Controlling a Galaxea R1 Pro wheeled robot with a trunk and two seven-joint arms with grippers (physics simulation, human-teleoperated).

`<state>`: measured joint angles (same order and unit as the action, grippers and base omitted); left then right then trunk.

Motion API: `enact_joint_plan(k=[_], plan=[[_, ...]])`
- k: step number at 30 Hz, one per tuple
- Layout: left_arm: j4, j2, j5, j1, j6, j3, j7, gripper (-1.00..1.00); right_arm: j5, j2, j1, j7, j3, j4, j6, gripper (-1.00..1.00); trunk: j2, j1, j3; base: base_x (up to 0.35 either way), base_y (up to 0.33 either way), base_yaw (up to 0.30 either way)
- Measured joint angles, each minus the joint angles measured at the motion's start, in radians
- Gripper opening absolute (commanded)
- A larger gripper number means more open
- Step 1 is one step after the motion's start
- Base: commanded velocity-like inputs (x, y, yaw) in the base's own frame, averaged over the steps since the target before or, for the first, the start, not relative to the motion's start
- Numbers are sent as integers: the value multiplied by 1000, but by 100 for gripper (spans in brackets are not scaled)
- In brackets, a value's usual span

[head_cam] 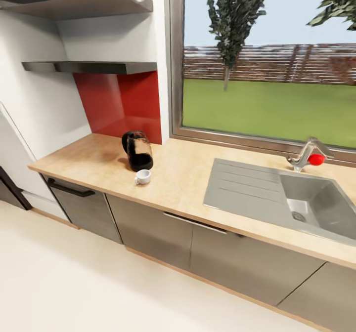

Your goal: Set up a coffee station on the kitchen countertop: keep the coffee maker on the countertop, move the bottle of coffee from the kitchen shelf to the counter next to the coffee maker, place a paper coffee filter on top of the coffee maker, put the saucer next to the coffee maker with the coffee cup on the saucer, and place the electric kettle next to the coffee maker.

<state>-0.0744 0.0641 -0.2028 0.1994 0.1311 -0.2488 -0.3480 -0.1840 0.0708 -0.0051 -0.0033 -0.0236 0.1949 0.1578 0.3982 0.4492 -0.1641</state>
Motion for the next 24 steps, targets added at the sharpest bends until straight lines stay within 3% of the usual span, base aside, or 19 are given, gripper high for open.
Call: enact_joint_plan(k=[24], plan=[[-4, 1, 2, 0, -2, -2, 0, 100, -3, -5, 0, -6, -2, 1, 2, 100, 0, 0, -1, 197, 297, 4]])
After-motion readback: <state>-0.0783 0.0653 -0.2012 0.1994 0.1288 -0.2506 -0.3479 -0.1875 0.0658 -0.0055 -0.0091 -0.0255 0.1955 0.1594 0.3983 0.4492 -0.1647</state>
